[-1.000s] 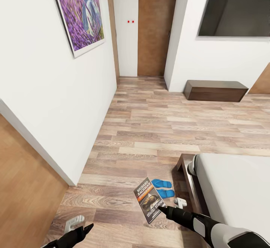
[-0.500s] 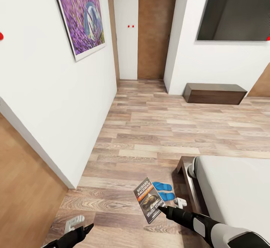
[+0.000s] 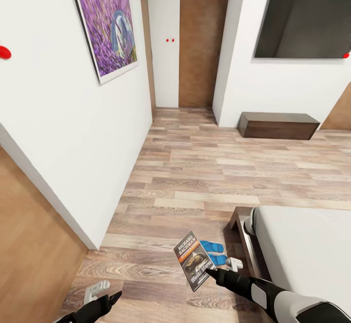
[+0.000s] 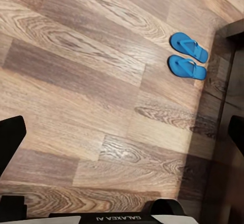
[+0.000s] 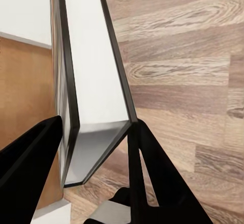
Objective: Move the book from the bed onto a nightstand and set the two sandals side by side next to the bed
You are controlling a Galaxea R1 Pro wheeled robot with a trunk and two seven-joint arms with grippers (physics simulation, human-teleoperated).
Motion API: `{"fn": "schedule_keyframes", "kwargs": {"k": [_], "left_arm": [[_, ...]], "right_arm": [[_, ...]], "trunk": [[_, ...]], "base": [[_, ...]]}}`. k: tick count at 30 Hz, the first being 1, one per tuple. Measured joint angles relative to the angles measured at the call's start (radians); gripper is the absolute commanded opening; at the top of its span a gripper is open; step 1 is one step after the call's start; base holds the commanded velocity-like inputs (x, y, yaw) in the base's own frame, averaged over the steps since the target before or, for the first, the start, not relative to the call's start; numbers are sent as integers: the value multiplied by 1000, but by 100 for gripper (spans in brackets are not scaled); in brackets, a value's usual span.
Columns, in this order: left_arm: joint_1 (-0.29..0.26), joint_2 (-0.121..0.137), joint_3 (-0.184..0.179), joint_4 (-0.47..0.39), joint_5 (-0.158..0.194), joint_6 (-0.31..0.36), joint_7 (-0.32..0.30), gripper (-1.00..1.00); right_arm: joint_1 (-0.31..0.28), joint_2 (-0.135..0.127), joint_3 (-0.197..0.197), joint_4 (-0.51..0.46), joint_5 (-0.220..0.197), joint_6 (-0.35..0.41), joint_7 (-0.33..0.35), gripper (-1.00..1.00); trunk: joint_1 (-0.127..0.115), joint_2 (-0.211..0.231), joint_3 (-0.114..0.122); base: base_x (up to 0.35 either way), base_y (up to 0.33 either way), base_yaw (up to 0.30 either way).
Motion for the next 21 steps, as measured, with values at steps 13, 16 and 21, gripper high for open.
{"fn": "schedule_keyframes", "kwargs": {"k": [13, 16, 21], "left_arm": [[0, 0, 0, 0, 0, 0, 0, 100], [0, 0, 0, 0, 0, 0, 0, 100], [0, 0, 0, 0, 0, 0, 0, 100]], "right_arm": [[0, 0, 0, 0, 0, 0, 0, -100], [0, 0, 0, 0, 0, 0, 0, -100], [0, 0, 0, 0, 0, 0, 0, -100]], "trunk": [[0, 0, 21], [0, 0, 26], [0, 0, 34]], "base": [[0, 0, 0], [0, 0, 0], [0, 0, 0]]}}
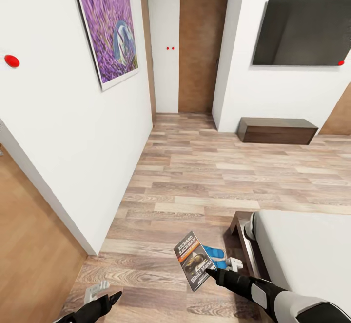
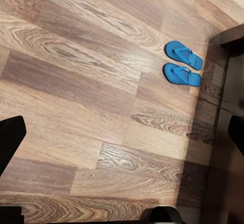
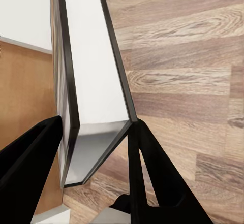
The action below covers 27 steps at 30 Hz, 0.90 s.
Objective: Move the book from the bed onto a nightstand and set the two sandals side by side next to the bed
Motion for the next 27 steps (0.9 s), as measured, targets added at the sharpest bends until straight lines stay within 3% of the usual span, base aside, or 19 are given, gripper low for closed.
{"fn": "schedule_keyframes", "kwargs": {"k": [27], "left_arm": [[0, -7, 0, 0, 0, 0, 0, 100]], "right_arm": [[0, 0, 0, 0, 1, 0, 0, -100]], "trunk": [[0, 0, 39]], "base": [[0, 0, 0]]}}
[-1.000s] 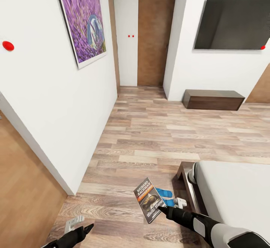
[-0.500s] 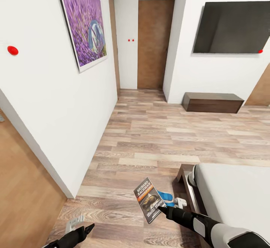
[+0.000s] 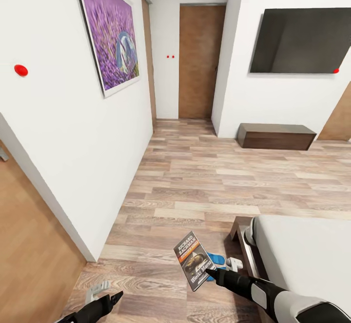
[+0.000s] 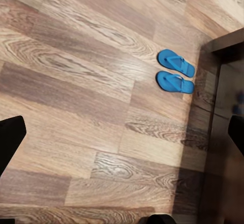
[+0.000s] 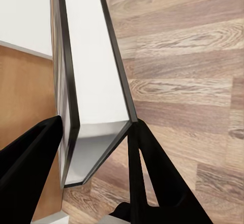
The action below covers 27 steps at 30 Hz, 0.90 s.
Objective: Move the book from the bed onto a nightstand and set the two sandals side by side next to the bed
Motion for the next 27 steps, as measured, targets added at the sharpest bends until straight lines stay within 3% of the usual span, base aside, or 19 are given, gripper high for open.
{"fn": "schedule_keyframes", "kwargs": {"k": [8, 27], "left_arm": [[0, 0, 0, 0, 0, 0, 0, 100], [0, 0, 0, 0, 0, 0, 0, 100]], "right_arm": [[0, 0, 0, 0, -1, 0, 0, -100], [0, 0, 0, 0, 0, 0, 0, -100]], "trunk": [[0, 0, 2], [0, 0, 31]], "base": [[0, 0, 0], [0, 0, 0]]}}
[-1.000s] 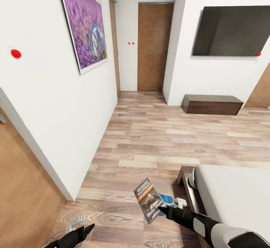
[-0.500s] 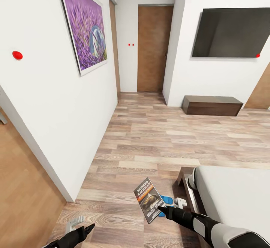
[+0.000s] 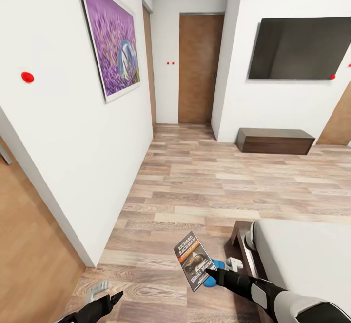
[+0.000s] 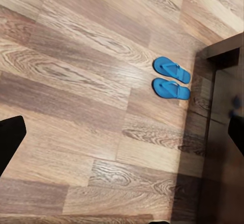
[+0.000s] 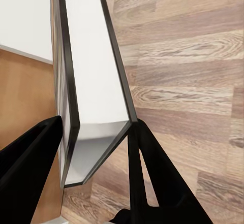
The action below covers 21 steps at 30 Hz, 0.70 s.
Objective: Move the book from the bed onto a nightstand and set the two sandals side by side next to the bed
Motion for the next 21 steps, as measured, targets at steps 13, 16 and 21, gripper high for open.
{"fn": "schedule_keyframes", "kwargs": {"k": [13, 16, 21], "left_arm": [[0, 0, 0, 0, 0, 0, 0, 100], [0, 0, 0, 0, 0, 0, 0, 100], [0, 0, 0, 0, 0, 0, 0, 100]], "right_arm": [[0, 0, 0, 0, -1, 0, 0, -100], [0, 0, 0, 0, 0, 0, 0, -100], [0, 0, 0, 0, 0, 0, 0, -100]], "trunk": [[0, 0, 21], [0, 0, 26], [0, 0, 34]], "base": [[0, 0, 0], [0, 0, 0], [0, 0, 0]]}}
